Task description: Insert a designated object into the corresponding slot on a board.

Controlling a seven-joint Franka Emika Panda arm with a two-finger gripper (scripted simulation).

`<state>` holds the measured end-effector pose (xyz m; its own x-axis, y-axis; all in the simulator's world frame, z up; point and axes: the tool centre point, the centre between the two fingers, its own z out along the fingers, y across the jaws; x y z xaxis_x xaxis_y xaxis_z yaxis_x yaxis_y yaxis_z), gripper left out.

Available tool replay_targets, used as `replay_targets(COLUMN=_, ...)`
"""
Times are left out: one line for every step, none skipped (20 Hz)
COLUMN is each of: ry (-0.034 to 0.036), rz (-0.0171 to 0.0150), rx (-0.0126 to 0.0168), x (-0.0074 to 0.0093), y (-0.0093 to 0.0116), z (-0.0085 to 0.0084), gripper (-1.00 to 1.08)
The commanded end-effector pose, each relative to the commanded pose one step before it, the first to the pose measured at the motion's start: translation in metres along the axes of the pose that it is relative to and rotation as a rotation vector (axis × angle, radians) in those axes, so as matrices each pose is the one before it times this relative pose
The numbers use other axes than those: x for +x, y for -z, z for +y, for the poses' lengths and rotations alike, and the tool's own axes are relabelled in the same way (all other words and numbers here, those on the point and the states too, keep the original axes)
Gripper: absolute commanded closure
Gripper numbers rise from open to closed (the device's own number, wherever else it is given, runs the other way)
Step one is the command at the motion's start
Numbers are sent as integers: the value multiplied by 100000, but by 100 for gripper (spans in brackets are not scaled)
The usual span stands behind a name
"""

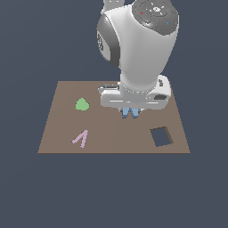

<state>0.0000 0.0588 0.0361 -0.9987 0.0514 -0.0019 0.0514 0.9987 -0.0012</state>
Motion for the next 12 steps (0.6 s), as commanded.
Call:
replay_targets(ry=-127, rz=37, rx=66, x=22, y=-522, z=30, gripper=108)
replay_targets(ry=0, rz=0, rx=0, x=1, y=-56, z=11, gripper=108)
replay_targets(ry=0, rz=0, rx=0, x=0, y=0, z=0, gripper=-92)
replay_targets(ry=0, rz=0, rx=0, x=0, y=0, z=0, gripper=-92)
replay_targets(ry=0, rz=0, rx=0, x=0, y=0, z=0, gripper=-92)
replay_targets(ry=0, rz=0, rx=0, x=0, y=0, z=0, gripper=-92)
replay_targets(ry=0, rz=0, rx=0, x=0, y=0, z=0, gripper=-92)
replay_targets(ry=0, rz=0, rx=0, x=0, y=0, z=0, gripper=-92)
replay_targets(ry=0, rz=0, rx=0, x=0, y=0, z=0, gripper=-92)
replay_targets(ry=0, rz=0, rx=0, x=0, y=0, z=0, gripper=-92)
replay_targets(ry=0, rz=0, rx=0, x=0, y=0, z=0, gripper=-92)
replay_targets(ry=0, rz=0, rx=0, x=0, y=0, z=0, gripper=-92)
